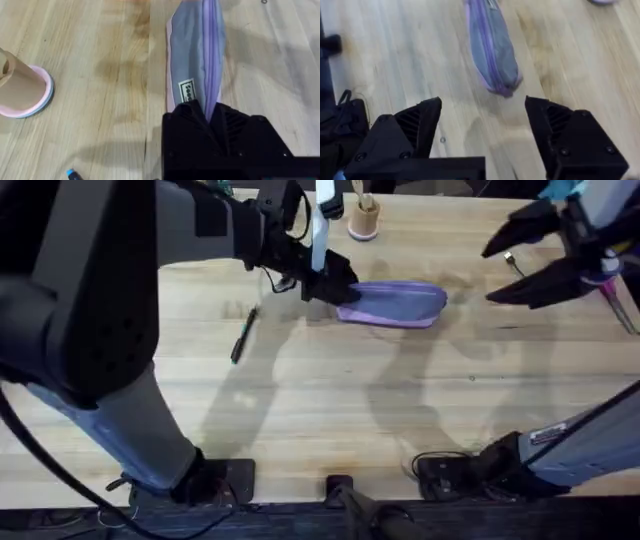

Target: Unzip the bag, pick up the pens from the table one at a time and place them inside, then zip the bag closed.

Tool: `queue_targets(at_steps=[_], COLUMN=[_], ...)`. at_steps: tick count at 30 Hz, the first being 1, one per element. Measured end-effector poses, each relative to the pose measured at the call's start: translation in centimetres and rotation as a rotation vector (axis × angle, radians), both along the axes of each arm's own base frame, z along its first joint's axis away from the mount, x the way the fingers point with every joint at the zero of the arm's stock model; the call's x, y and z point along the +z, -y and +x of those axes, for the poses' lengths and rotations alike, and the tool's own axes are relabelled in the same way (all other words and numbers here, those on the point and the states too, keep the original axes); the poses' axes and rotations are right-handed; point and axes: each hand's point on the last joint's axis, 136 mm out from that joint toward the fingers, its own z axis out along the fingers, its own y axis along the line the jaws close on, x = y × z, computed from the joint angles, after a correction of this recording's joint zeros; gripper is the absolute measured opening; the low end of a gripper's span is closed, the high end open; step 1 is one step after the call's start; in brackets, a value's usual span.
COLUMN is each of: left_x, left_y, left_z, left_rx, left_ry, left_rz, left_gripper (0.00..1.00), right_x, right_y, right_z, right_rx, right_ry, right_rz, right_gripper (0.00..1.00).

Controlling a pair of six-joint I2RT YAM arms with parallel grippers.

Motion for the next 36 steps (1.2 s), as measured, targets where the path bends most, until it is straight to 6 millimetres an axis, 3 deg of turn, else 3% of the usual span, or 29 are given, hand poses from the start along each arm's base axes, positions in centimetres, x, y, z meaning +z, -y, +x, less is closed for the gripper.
queue_targets(at_steps=[9,12,26,36], left_x=[0.0,0.0,0.0,0.0], left_y=[0.0,0.0,0.0,0.0], left_z=[0.0,0.0,0.0,0.0], left_rx=[0.0,-0.001,-0.001,-0.001], left_ry=[0.0,0.0,0.0,-0.001], left_rz=[0.0,-0.002,-0.002,-0.002], left_gripper=[0.042,0.042,0.042,0.042], right_x=[0.0,0.0,0.0,0.0], right_y=[7.1,8.4,8.2,8.2], right_z=[-1.2,-1.6,-1.5,-1.5], right_rx=[-0.232,-0.275,-0.11,-0.094], right_ry=[-0.001,-0.001,0.142,0.156], right_rz=[-0.003,-0.003,-0.035,-0.039], right_gripper=[0.996,0.996,0.996,0.996])
